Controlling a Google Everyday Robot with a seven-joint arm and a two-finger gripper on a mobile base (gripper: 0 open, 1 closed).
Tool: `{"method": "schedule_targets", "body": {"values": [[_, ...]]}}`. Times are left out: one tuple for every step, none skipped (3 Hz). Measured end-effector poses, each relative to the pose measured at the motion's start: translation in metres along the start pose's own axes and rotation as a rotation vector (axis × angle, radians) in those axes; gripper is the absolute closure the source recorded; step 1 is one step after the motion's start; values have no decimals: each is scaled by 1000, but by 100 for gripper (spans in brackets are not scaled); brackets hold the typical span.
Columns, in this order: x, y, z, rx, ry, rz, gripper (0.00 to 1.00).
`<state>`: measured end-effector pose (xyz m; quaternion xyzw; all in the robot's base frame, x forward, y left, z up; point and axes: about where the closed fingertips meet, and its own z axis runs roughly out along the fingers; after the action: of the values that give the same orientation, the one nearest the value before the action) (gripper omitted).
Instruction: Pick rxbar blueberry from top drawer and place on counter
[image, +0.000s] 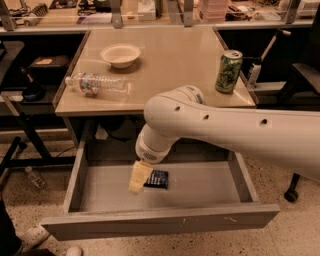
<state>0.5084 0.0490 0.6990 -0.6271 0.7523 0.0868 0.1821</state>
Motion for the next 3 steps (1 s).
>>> {"method": "schedule_targets", "body": {"values": [[-2, -2, 10, -1, 0, -8, 0], [14, -4, 16, 13, 0, 22, 0], [28, -5, 30, 16, -7, 52, 0]]}}
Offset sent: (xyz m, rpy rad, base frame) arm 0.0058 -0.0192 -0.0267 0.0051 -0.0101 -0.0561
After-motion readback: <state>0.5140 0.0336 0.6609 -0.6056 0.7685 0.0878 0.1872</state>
